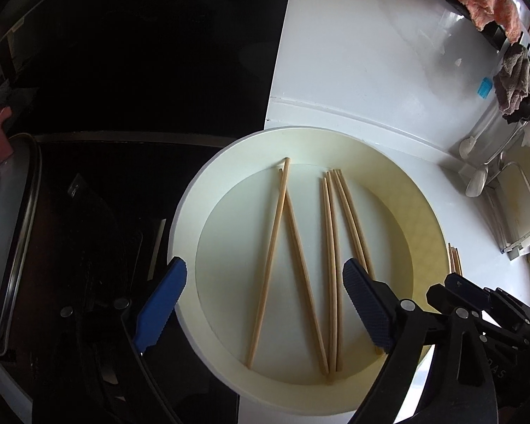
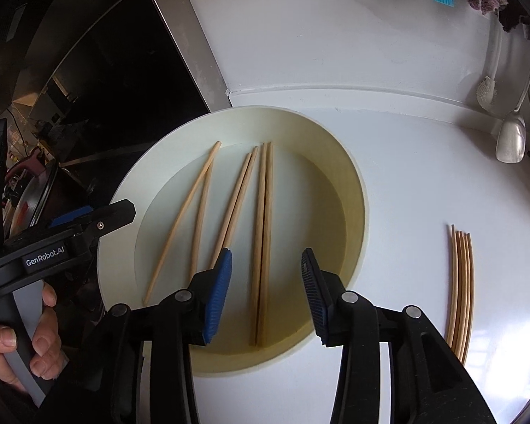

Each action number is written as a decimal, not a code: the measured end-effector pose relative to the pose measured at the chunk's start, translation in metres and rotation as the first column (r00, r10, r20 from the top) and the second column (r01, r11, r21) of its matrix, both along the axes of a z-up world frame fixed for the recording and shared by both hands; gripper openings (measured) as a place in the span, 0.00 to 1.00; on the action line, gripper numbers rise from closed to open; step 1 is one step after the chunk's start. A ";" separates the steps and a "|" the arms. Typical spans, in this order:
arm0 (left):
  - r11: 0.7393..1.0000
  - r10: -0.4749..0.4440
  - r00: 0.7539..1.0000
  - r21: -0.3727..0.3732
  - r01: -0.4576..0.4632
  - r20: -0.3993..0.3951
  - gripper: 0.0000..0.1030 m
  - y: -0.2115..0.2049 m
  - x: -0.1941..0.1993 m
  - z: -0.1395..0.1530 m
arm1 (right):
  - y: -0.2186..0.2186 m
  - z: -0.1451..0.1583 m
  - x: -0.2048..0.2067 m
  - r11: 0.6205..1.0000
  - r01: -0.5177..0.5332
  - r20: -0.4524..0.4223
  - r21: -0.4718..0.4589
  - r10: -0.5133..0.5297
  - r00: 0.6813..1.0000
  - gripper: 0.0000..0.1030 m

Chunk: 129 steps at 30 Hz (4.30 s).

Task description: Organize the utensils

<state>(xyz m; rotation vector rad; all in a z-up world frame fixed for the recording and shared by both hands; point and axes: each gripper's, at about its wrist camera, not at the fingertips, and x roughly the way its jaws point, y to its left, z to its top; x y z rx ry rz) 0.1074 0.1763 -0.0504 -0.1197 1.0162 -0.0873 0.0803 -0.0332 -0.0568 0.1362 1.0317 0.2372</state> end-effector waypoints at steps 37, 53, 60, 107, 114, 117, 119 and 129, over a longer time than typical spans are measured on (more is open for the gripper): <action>0.993 -0.113 0.993 0.020 0.114 -0.013 0.90 -0.183 -0.119 -0.022 | -0.192 -0.017 -0.159 0.962 0.232 0.044 -0.141 -0.228 0.973 0.66; 0.992 -0.079 0.997 0.099 0.076 0.020 0.90 -0.247 -0.110 -0.075 | -0.241 -0.062 -0.137 0.963 0.239 0.080 -0.127 -0.231 0.970 0.66; 0.992 -0.063 0.998 0.109 0.061 0.017 0.90 -0.255 -0.096 -0.094 | -0.248 -0.071 -0.127 0.961 0.259 0.098 -0.100 -0.249 0.964 0.66; 0.996 -0.068 0.998 0.055 0.068 -0.004 0.93 -0.251 -0.082 -0.100 | -0.220 -0.092 -0.103 0.970 0.155 0.075 -0.189 -0.143 0.987 0.69; 0.997 -0.071 0.997 0.040 0.072 -0.023 0.93 -0.258 -0.080 -0.106 | -0.218 -0.091 -0.099 0.965 0.097 0.088 -0.243 -0.077 0.993 0.70; 0.997 -0.070 0.997 0.038 0.071 -0.024 0.93 -0.259 -0.080 -0.107 | -0.217 -0.094 -0.098 0.965 0.071 0.078 -0.253 -0.053 0.996 0.70; 0.996 -0.073 0.997 0.045 0.074 -0.021 0.93 -0.261 -0.080 -0.107 | -0.220 -0.094 -0.098 0.968 0.073 0.074 -0.241 -0.056 0.996 0.70; 0.993 -0.097 0.995 0.058 0.099 -0.031 0.93 -0.276 -0.081 -0.111 | -0.248 -0.094 -0.097 0.965 0.121 0.069 -0.232 -0.107 0.992 0.70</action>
